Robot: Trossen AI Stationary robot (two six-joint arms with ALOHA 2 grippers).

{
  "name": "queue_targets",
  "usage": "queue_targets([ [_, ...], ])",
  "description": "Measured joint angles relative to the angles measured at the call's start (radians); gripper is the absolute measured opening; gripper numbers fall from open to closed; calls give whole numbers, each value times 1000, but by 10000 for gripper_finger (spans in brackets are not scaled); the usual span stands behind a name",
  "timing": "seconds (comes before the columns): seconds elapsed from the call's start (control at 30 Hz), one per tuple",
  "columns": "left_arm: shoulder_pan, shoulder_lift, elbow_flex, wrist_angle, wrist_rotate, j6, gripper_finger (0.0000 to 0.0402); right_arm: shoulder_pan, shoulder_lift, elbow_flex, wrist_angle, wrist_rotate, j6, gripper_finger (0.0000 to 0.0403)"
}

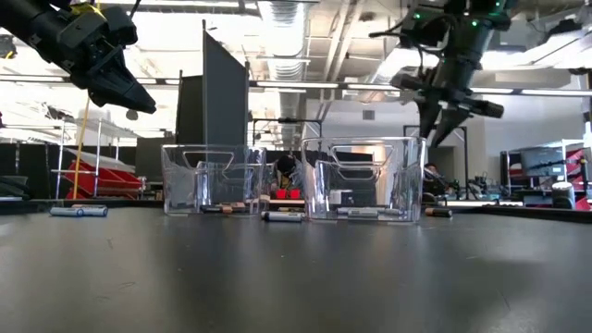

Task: Sort batteries
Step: Move the left transparent bin to the bottom of the table

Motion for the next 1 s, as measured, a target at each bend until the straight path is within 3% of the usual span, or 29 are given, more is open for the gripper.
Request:
queue_targets([
  [0.2,0,0,0,1,-54,14,119,-18,28,-12,7,0,19,115],
  [0.83,0,0,0,1,-60,13,119,-73,27,-12,9,-3,-110,115],
  [1.0,5,0,0,2,-189,-75,119,-72,27,-12,41,-3,-79,115],
])
